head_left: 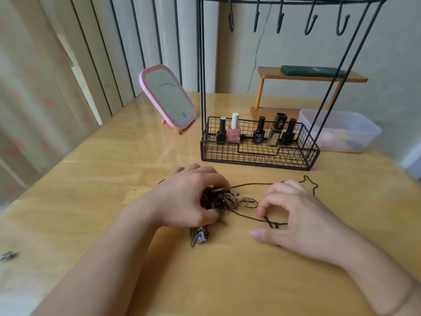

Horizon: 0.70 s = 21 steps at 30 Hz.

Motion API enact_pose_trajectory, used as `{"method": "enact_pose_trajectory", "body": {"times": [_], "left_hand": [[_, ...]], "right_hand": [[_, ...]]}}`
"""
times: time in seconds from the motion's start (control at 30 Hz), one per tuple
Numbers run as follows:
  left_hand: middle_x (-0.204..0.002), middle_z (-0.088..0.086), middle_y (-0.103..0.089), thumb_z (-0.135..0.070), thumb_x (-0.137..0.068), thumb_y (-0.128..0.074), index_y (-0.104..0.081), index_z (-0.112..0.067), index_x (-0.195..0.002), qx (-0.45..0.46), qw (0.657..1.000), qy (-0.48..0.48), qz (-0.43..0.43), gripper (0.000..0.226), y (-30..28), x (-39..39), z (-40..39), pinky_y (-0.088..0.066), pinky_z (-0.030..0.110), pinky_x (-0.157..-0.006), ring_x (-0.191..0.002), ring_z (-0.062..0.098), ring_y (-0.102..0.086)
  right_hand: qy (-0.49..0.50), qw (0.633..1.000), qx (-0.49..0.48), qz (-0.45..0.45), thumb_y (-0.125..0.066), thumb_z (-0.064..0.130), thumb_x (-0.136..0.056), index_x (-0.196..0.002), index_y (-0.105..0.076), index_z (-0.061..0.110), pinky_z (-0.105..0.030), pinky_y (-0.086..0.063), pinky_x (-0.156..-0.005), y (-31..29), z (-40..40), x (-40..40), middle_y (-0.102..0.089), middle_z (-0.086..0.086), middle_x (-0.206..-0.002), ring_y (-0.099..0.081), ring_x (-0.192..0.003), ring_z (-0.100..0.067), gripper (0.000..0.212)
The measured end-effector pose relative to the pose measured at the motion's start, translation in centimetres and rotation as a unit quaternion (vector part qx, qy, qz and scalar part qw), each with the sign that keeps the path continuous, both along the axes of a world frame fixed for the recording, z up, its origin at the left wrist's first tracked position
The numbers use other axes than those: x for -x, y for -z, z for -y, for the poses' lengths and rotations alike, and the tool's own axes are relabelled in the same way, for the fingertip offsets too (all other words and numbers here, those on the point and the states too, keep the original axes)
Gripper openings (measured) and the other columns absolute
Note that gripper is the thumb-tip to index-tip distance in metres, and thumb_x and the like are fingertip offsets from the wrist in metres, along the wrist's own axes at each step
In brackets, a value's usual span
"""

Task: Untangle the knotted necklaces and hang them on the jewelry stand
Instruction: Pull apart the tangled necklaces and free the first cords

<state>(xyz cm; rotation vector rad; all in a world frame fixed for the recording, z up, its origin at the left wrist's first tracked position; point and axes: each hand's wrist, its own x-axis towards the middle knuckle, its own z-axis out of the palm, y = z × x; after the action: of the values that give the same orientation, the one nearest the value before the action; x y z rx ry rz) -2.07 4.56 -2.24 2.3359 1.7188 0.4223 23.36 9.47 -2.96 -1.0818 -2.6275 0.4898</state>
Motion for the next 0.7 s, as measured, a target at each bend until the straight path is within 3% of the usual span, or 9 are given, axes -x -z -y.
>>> {"method": "enact_pose_trajectory", "body": {"times": [0.07, 0.2, 0.3, 0.43, 0.53, 0.6, 0.7], "left_hand": [[-0.102, -0.018, -0.056, -0.041, -0.068, -0.064, -0.060, -0.036, -0.102, 0.011, 0.998, -0.003, 0.064, 0.034, -0.2, 0.0, 0.0, -0.047, 0.037, -0.090, -0.097, 0.008, -0.052], [-0.087, -0.006, -0.064, -0.027, -0.075, -0.074, -0.060, -0.027, -0.086, 0.022, 0.981, -0.020, 0.193, 0.017, -0.5, -0.3, -0.2, -0.049, 0.030, -0.068, -0.076, 0.011, -0.058], [-0.084, 0.005, -0.070, -0.018, -0.081, -0.073, -0.059, -0.015, -0.084, 0.052, 0.948, -0.013, 0.313, 0.015, -0.8, -0.2, -0.1, -0.049, 0.030, -0.072, -0.079, 0.024, -0.063], [-0.082, 0.004, -0.063, -0.016, -0.084, -0.075, -0.058, -0.007, -0.090, 0.052, 0.897, -0.011, 0.439, 0.019, -0.7, 0.5, -0.5, -0.047, 0.019, -0.068, -0.075, 0.013, -0.058], [-0.082, 0.012, -0.065, -0.020, -0.082, -0.074, -0.060, -0.007, -0.090, 0.041, 0.876, -0.044, 0.479, 0.020, -0.8, 1.4, -0.6, -0.050, 0.018, -0.061, -0.070, 0.014, -0.062], [-0.079, 0.007, -0.067, -0.023, -0.081, -0.070, -0.059, -0.005, -0.089, 0.020, 0.870, -0.077, 0.487, 0.023, -0.8, 1.6, -0.6, -0.050, 0.019, -0.060, -0.069, 0.012, -0.063], [-0.076, 0.007, -0.063, -0.031, -0.086, -0.072, -0.056, -0.002, -0.087, -0.036, 0.867, -0.127, 0.480, 0.033, -0.3, 1.6, -1.1, -0.048, 0.029, -0.069, -0.074, 0.017, -0.060]], "right_hand": [[-0.023, 0.999, 0.009, 0.030, -0.055, 0.081, -0.063, -0.081, -0.058, 0.043, -0.027, -0.037, -0.097, 0.0, -0.2, -0.1, -0.052, 0.027, -0.103, -0.039, -0.112, 0.002, 0.042], [-0.061, 0.996, 0.034, 0.061, -0.068, 0.056, -0.081, -0.075, -0.059, 0.041, -0.026, -0.035, -0.098, -0.4, -0.7, -1.7, -0.053, 0.025, -0.105, -0.042, -0.110, 0.000, 0.018], [-0.070, 0.991, 0.055, 0.095, -0.068, 0.050, -0.086, -0.081, -0.058, 0.043, -0.022, -0.037, -0.092, -1.1, -0.9, -3.1, -0.055, 0.022, -0.102, -0.044, -0.107, -0.002, 0.013], [-0.052, 0.988, 0.085, 0.115, -0.069, 0.047, -0.084, -0.081, -0.060, 0.039, -0.019, -0.038, -0.088, -1.8, -0.8, -4.3, -0.058, 0.018, -0.098, -0.046, -0.105, -0.002, 0.012], [-0.026, 0.989, 0.096, 0.109, -0.072, 0.036, -0.081, -0.086, -0.060, 0.042, -0.023, -0.045, -0.087, -2.0, -0.8, -4.5, -0.059, 0.022, -0.097, -0.051, -0.102, -0.003, 0.014], [-0.008, 0.988, 0.121, 0.100, -0.070, 0.024, -0.079, -0.091, -0.061, 0.047, -0.020, -0.047, -0.083, -2.3, -0.6, -4.6, -0.060, 0.024, -0.094, -0.054, -0.097, -0.005, 0.027], [-0.003, 0.982, 0.145, 0.119, -0.066, 0.018, -0.078, -0.092, -0.065, 0.049, -0.020, -0.048, -0.081, -2.6, -0.5, -5.0, -0.062, 0.018, -0.089, -0.056, -0.091, -0.009, 0.034]]}}
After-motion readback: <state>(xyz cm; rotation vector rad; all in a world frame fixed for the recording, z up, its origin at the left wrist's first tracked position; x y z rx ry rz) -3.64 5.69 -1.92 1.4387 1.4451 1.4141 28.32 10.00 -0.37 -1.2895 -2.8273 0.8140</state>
